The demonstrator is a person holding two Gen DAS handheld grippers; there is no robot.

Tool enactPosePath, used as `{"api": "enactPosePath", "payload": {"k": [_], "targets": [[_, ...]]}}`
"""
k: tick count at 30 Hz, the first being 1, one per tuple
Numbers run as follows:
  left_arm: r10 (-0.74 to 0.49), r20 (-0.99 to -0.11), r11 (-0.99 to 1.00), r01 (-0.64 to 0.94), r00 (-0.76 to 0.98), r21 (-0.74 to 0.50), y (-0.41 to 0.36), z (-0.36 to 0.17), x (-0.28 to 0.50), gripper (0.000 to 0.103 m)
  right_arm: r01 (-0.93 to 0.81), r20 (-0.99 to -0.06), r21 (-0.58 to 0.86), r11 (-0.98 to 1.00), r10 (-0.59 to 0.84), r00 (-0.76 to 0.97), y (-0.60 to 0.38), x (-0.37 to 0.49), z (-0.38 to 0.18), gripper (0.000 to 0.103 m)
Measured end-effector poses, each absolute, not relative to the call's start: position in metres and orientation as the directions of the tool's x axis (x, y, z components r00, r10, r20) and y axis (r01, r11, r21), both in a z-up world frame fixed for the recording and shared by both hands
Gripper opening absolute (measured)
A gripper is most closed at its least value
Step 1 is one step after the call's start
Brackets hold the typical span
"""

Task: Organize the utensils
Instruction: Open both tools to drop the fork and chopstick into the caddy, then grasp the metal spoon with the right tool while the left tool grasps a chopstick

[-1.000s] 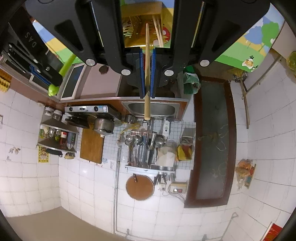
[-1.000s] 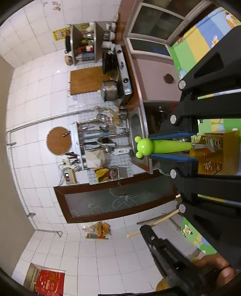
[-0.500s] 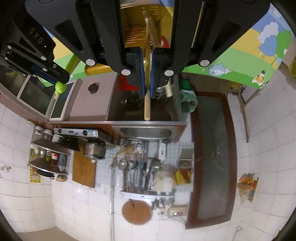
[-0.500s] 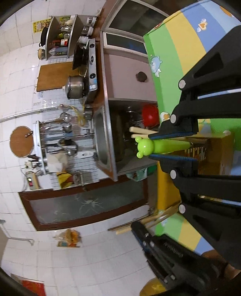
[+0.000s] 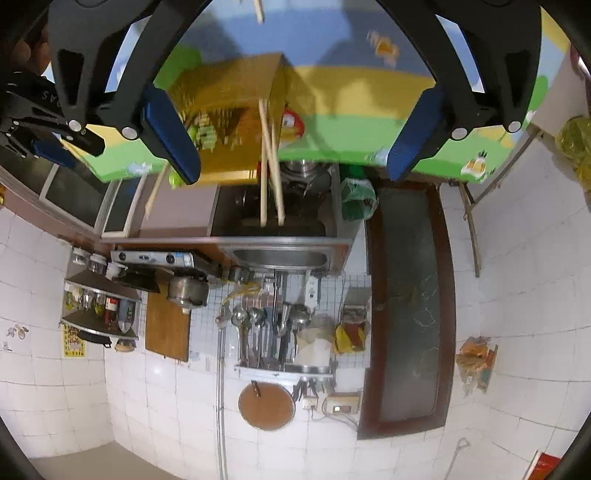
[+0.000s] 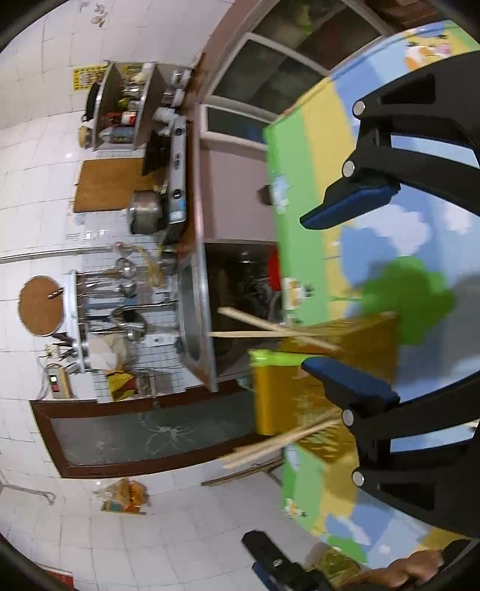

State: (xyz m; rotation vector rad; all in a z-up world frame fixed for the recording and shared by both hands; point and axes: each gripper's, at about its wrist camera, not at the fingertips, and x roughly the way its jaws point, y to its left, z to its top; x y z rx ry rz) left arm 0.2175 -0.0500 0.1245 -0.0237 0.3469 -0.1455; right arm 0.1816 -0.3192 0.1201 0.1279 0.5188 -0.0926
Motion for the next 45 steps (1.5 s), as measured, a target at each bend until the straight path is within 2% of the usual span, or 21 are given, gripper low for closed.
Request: {"api": "enactPosePath", "payload": {"k": [11,15,20,21,22,24,25,26,27,29,31,45], "targets": [[-0.074,-0.527,0.997,0.059,0.847,-0.045,-0.027,0.032,0.189,0.098,0.100,-0.715,0.055,0.993,-0.031,0.699,-0.288,0.147,0.023,0.071],[-0.044,-0.601,0.999,0.047,0.798,-0.011,-0.024,-0.001,0.191,0.098,0.103,-0.761,0.062,0.993,-0.020,0.649,-0.276,0.147,0.001,0.071],[-0.013,-0.652,0.999,0.036,0.758,0.022,-0.024,-0.024,0.198,0.098,0.136,-0.806,0.072,0.988,-0.023,0.591,-0.261,0.151,-0.015,0.070],[-0.008,-0.666,0.999,0.032,0.745,0.024,-0.024,-0.028,0.201,0.098,0.140,-0.812,0.072,0.988,-0.023,0.583,-0.258,0.152,-0.017,0.066],[-0.007,-0.676,0.999,0.031,0.736,0.024,-0.024,-0.030,0.203,0.098,0.144,-0.820,0.072,0.987,-0.023,0.572,-0.255,0.153,-0.019,0.054],[-0.008,-0.692,0.999,0.031,0.722,0.021,-0.025,-0.035,0.204,0.098,0.151,-0.833,0.072,0.986,-0.023,0.552,-0.251,0.155,-0.024,0.047],[-0.006,-0.696,0.999,0.030,0.718,0.022,-0.025,-0.036,0.205,0.098,0.154,-0.828,0.060,0.986,-0.037,0.559,-0.248,0.155,-0.024,0.038],[-0.006,-0.700,0.999,0.031,0.714,0.024,-0.025,-0.038,0.206,0.098,0.149,-0.828,0.058,0.987,-0.036,0.559,-0.246,0.155,-0.024,0.035],[-0.007,-0.704,0.999,0.035,0.711,0.026,-0.026,-0.040,0.206,0.098,0.146,-0.828,0.063,0.987,-0.030,0.560,-0.244,0.156,-0.023,0.026],[-0.006,-0.709,0.999,0.038,0.705,0.029,-0.029,-0.040,0.206,0.098,0.135,-0.826,0.078,0.988,-0.012,0.563,-0.244,0.157,-0.023,0.020],[-0.006,-0.717,0.999,0.040,0.697,0.031,-0.032,-0.042,0.207,0.098,0.120,-0.822,0.082,0.989,-0.001,0.569,-0.246,0.157,-0.023,0.009],[-0.067,-0.775,0.996,0.093,0.628,-0.010,-0.068,-0.057,0.215,0.098,0.089,-0.815,0.113,0.990,0.041,0.579,-0.283,0.158,-0.024,0.007]]}}
